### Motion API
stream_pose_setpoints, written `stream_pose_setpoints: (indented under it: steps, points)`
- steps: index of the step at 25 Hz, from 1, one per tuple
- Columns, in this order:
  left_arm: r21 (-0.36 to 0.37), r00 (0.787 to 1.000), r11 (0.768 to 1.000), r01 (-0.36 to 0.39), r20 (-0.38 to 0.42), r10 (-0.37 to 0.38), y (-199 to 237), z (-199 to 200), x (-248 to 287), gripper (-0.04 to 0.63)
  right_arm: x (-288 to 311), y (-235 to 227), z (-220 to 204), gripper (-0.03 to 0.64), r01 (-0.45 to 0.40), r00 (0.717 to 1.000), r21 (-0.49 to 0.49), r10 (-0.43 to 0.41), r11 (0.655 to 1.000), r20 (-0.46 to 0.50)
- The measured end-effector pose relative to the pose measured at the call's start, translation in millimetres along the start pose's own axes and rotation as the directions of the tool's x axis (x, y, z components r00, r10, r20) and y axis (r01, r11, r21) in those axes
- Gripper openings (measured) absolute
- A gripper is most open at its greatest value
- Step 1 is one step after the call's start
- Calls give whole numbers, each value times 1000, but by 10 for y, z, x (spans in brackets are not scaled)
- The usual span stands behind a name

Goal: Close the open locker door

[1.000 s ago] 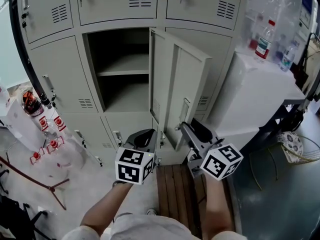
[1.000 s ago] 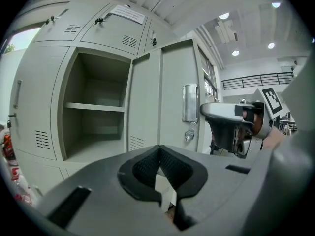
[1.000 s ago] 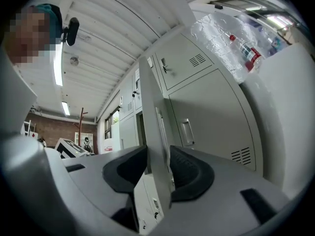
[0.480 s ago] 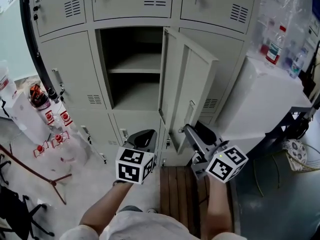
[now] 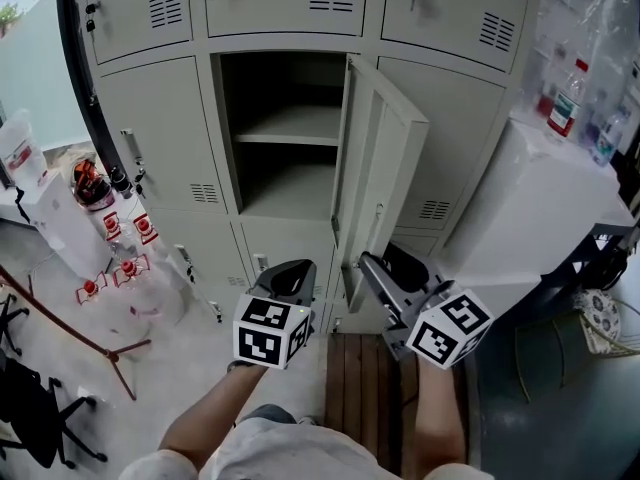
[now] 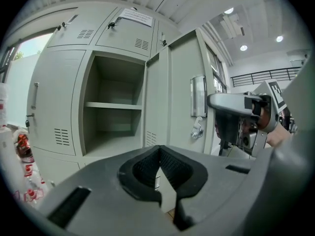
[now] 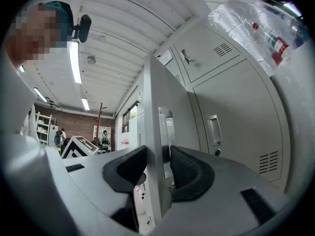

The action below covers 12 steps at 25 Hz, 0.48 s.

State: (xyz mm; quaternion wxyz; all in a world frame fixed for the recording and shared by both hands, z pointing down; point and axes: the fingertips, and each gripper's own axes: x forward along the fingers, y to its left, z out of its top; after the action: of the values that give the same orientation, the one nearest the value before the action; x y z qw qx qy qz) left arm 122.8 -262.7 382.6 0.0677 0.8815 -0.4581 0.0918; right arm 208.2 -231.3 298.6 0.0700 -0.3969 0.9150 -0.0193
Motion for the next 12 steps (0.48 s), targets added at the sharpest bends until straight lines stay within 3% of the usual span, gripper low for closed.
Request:
stream_pose_setpoints:
  steps: [12]
  points:
    - [-23, 996, 996, -88, -20, 87, 368, -148, -166, 6, 382, 339, -64, 147, -149, 989, -12, 149, 989, 2]
